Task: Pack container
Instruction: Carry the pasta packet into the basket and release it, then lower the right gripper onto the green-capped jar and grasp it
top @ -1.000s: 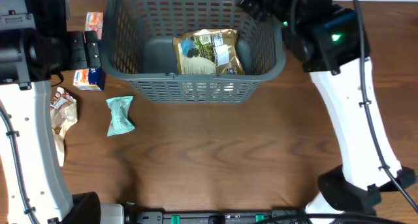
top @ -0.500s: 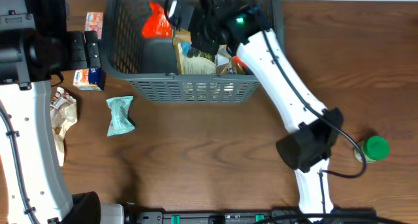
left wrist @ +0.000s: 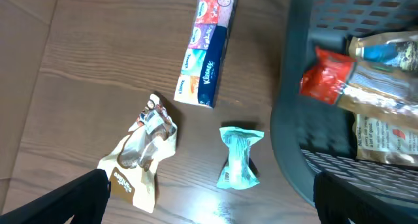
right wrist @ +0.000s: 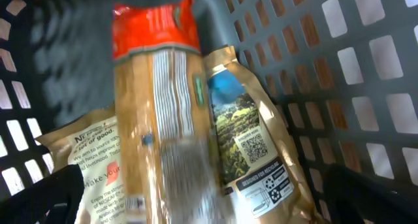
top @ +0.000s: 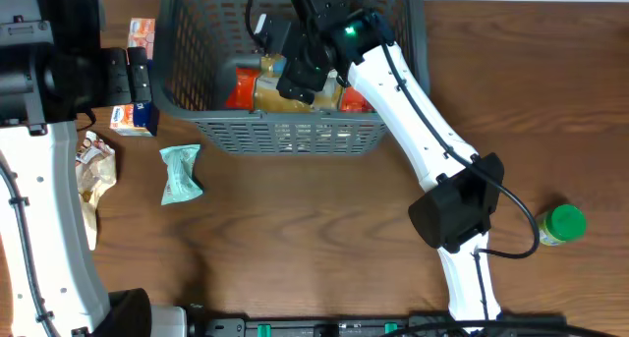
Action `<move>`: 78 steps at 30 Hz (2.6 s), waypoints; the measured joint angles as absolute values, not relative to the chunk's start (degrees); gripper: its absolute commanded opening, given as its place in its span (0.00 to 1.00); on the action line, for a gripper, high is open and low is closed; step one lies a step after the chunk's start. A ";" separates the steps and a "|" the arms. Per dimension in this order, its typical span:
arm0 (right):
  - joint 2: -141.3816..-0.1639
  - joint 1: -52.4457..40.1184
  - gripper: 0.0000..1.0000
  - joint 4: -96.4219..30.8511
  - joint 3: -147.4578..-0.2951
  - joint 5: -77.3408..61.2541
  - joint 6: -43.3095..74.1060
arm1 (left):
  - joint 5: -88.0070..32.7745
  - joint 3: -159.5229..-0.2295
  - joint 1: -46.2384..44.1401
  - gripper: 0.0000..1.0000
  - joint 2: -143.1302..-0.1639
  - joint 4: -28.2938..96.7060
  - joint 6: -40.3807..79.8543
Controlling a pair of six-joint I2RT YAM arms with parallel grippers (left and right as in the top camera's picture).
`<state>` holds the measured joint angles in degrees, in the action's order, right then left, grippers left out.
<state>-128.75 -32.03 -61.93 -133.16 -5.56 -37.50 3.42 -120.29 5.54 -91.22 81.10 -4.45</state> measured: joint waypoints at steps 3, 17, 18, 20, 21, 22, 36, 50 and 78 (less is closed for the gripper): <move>-128.68 -32.03 0.99 -62.61 -134.26 -5.58 -36.77 | 3.42 -120.29 5.54 0.99 -91.22 81.10 -4.45; -105.30 -12.69 0.99 -68.53 -145.93 -0.49 -8.40 | 3.42 -120.29 5.54 0.99 -91.22 81.08 -4.45; -103.57 -7.44 0.99 -71.77 -146.32 0.64 -2.81 | 3.42 -120.29 5.54 0.99 -91.22 81.10 -4.45; -101.73 1.63 0.99 -78.52 -146.58 2.46 7.16 | 3.42 -120.29 5.54 0.99 -91.22 81.10 -4.45; -101.47 4.99 0.99 -81.84 -146.54 3.07 11.11 | 3.42 -120.29 5.54 0.99 -91.22 81.10 -4.45; -101.47 7.53 0.99 -84.75 -146.45 3.49 14.28 | 3.42 -120.29 5.54 0.99 -91.22 81.10 -4.45; -97.56 32.36 0.99 -96.84 -130.43 2.09 28.12 | 3.33 -120.29 5.54 0.99 -91.22 80.84 -4.47; -82.28 44.77 0.99 -79.31 -81.23 4.95 34.17 | 3.18 -120.29 5.54 0.99 -91.22 80.84 -4.47; -93.27 45.84 0.98 -46.19 -55.81 -0.01 31.79 | 3.16 -120.29 5.54 0.99 -91.22 81.08 -4.45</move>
